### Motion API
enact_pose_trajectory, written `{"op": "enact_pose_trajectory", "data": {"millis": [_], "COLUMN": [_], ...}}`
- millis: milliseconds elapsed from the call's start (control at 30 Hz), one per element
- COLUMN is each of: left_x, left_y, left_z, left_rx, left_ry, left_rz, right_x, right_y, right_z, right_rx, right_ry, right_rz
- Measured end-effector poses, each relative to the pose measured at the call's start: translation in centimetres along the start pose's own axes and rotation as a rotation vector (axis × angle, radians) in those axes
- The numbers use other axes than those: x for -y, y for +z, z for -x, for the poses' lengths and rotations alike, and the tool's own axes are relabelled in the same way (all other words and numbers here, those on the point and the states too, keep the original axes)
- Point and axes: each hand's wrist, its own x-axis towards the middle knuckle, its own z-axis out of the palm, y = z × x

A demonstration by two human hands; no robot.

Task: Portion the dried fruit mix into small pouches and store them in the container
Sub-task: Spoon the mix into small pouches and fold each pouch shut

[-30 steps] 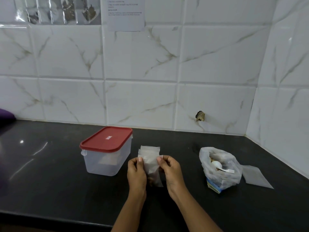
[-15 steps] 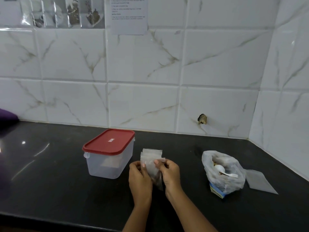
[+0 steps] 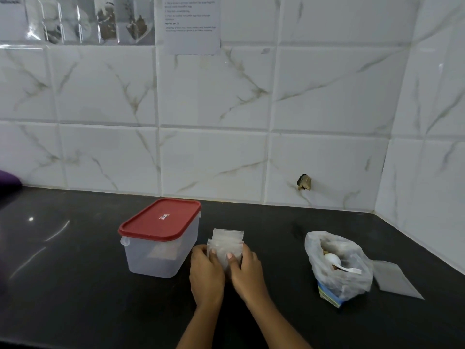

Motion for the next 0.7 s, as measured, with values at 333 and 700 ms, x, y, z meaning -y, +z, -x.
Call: {"op": "enact_pose_trajectory", "data": {"millis": [333, 700], "left_x": [0.0, -0.4], "left_y": [0.5, 0.3], "left_z": [-1.3, 0.3], "left_rx": [0.005, -0.097], "left_ry": [0.028, 0.318], "left_rz": [-0.050, -0.299], "right_x": [-0.4, 0.4], "right_y": [0.4, -2.5], "right_z": [-1.8, -0.1], "right_rx": [0.017, -0.035], "right_ry": [-0.003, -0.061], "right_rz": [-0.027, 0.048]}}
